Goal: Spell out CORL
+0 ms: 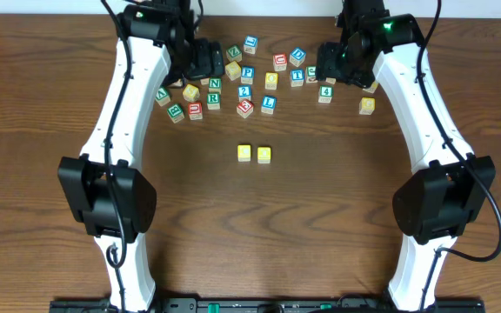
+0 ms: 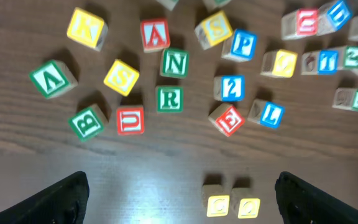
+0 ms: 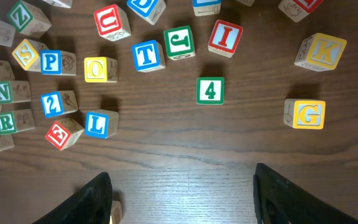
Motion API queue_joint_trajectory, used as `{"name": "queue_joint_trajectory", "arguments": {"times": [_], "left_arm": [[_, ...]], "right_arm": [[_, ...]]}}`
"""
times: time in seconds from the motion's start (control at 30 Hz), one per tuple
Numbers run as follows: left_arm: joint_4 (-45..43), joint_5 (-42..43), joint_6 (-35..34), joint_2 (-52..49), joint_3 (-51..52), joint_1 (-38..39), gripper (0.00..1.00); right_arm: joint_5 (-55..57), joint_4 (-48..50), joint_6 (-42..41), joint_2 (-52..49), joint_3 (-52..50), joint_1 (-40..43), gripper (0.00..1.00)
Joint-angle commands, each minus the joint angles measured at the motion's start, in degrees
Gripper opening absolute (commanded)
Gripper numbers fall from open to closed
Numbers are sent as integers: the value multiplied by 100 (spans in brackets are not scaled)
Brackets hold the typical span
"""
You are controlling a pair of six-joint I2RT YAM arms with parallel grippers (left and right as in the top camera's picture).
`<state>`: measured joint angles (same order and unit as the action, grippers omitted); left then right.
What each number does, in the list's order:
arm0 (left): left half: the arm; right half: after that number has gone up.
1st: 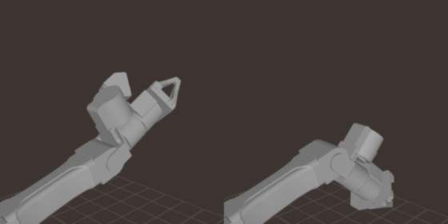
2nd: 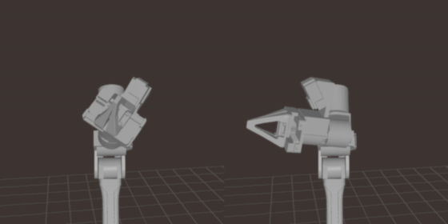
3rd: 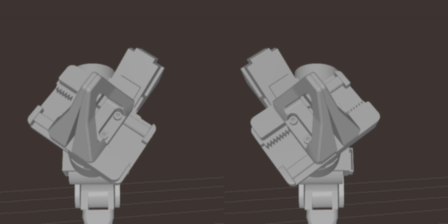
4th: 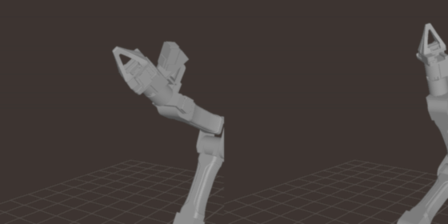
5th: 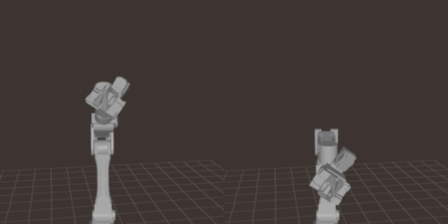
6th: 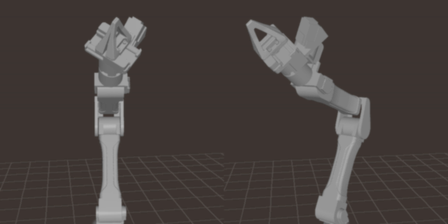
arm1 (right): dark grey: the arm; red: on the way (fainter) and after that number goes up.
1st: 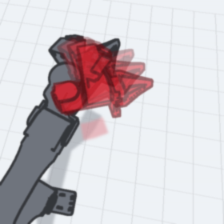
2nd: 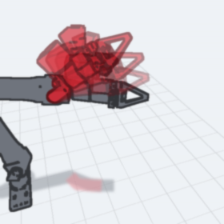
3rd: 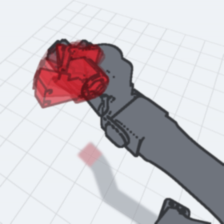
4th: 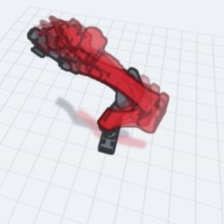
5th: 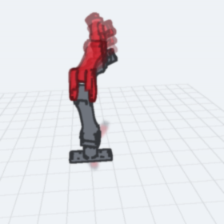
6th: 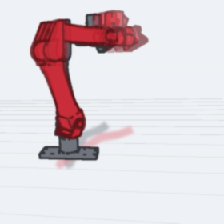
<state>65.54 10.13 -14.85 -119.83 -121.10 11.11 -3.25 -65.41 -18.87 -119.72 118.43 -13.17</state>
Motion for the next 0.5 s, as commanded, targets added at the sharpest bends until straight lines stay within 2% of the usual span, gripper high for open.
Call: {"name": "queue_joint_trajectory", "arguments": {"times": [0.0,0.47], "left_arm": [[-55,-76,-35,-74,177,68,94],[-52,-76,-50,-74,190,114,94]], "right_arm": [[-37,-35,-83,35,66,-55,68],[-35,-146,-81,35,66,-55,68]]}}
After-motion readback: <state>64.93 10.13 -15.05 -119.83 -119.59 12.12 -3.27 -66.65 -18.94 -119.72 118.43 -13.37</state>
